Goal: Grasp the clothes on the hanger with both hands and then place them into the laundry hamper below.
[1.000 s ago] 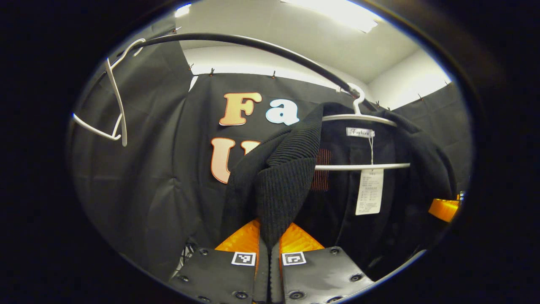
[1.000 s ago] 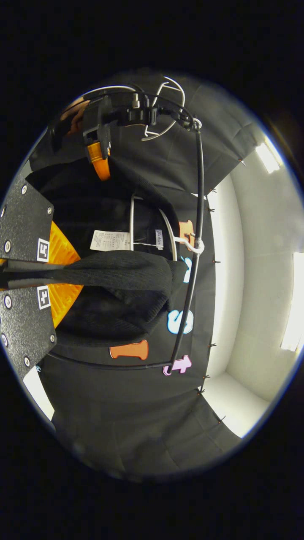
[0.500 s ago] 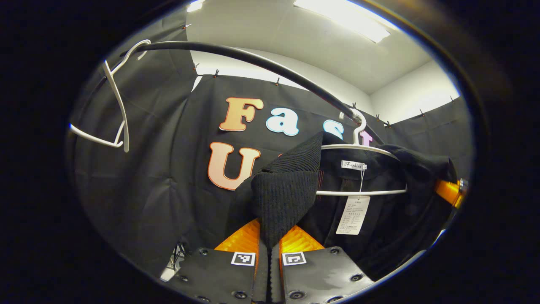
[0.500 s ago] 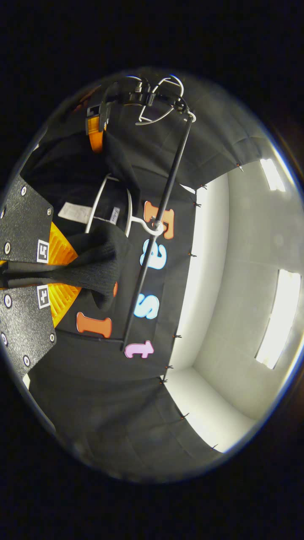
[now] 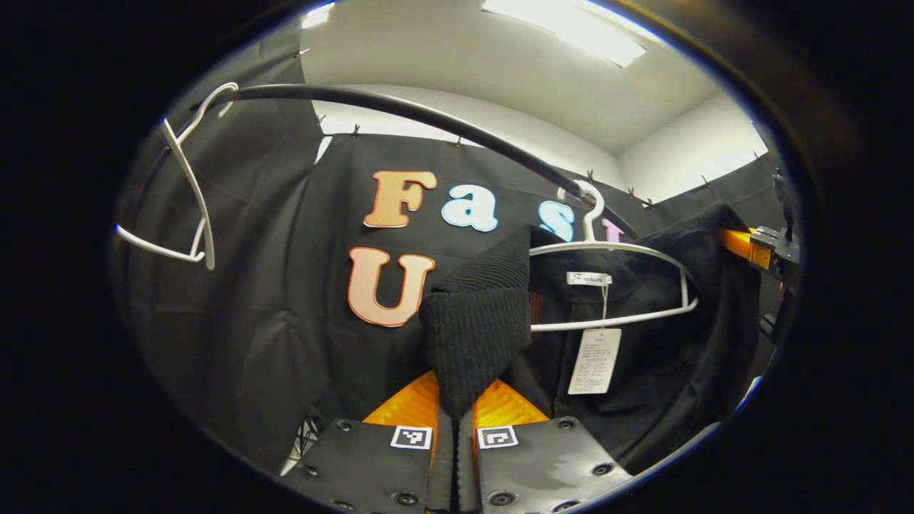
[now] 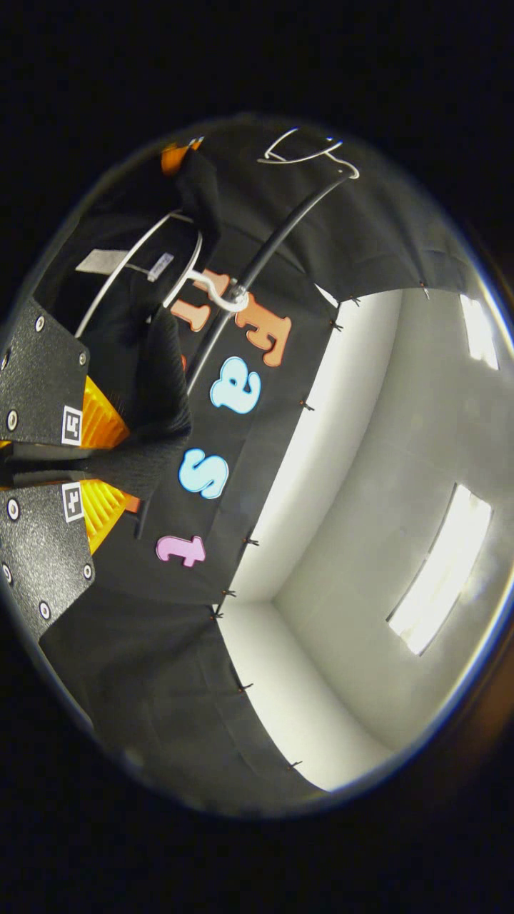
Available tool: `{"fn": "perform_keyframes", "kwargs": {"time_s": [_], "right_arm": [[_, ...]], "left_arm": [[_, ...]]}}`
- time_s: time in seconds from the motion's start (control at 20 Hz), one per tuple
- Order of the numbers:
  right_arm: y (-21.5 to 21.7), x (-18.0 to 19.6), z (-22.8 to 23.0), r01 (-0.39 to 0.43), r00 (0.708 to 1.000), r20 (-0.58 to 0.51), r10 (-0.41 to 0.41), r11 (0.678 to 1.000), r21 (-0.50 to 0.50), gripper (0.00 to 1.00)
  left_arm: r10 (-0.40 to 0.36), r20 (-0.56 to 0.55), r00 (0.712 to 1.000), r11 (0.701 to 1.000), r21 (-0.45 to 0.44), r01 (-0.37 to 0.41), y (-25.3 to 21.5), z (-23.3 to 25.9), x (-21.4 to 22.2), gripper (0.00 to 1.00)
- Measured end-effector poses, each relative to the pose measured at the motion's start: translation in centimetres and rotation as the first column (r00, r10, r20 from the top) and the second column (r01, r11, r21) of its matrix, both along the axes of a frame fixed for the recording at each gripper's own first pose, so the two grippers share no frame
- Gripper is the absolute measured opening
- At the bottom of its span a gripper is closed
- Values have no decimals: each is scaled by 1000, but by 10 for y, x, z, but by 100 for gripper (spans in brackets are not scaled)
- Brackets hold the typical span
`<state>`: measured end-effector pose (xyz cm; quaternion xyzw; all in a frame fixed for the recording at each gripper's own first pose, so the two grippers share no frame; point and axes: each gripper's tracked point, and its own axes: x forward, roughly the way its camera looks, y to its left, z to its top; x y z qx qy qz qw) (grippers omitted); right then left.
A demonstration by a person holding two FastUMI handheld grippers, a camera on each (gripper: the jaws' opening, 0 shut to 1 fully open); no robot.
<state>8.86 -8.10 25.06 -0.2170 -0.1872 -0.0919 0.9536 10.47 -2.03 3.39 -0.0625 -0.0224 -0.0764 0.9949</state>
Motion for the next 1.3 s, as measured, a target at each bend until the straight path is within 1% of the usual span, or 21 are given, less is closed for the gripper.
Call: {"fn": "perform_keyframes", "kwargs": {"time_s": [0.1, 0.2, 0.25, 0.3, 0.35, 0.55, 0.65, 0.8, 0.95, 1.05, 1.15, 1.3], "right_arm": [[-18, 27, -2, 49, 999, -20, -50, 999, -24, 5], [-38, 55, -14, 74, 995, -60, -74, 997, -2, 5], [-44, 67, -25, 68, 994, -86, -66, 997, 25, 5], [-49, 78, -36, 67, 992, -110, -61, 996, 51, 5], [-52, 86, -48, 63, 991, -126, -55, 996, 64, 5], [-54, 104, -95, 65, 981, -188, -51, 996, 68, 5], [-48, 106, -116, 48, 979, -204, -32, 996, 75, 5], [-42, 98, -138, 30, 976, -220, -4, 993, 118, 4], [-38, 87, -176, 14, 965, -261, 30, 986, 164, 4], [-30, 77, -186, -2, 964, -260, 55, 980, 198, 5], [-23, 66, -192, -12, 963, -260, 68, 978, 210, 4], [-21, 62, -217, -6, 950, -303, 72, 977, 212, 4]], "left_arm": [[-11, -6, 1000, 1000, -3, 11, -2, 0, 1, 10], [-22, -11, 1000, 1000, 8, 22, -3, -2, 0, 10], [-30, -9, 1000, 999, 14, 30, -4, -2, -2, 12], [-38, -7, 999, 999, 22, 38, -6, -3, -3, 10], [-46, -8, 999, 998, 30, 46, -7, -3, -3, 10], [-60, -5, 998, 997, 54, 60, -11, -3, -5, 10], [-57, 2, 998, 997, 59, 56, -11, -1, -6, 10], [-56, 6, 998, 997, 59, 56, -12, 0, -4, 10], [-56, -1, 998, 997, 50, 56, -12, -3, -3, 10], [-54, -3, 999, 997, 52, 54, -10, -3, 1, 10], [-52, -6, 999, 997, 56, 52, -12, -6, 3, 10], [-50, -15, 999, 997, 50, 50, -12, -8, 4, 10]]}}
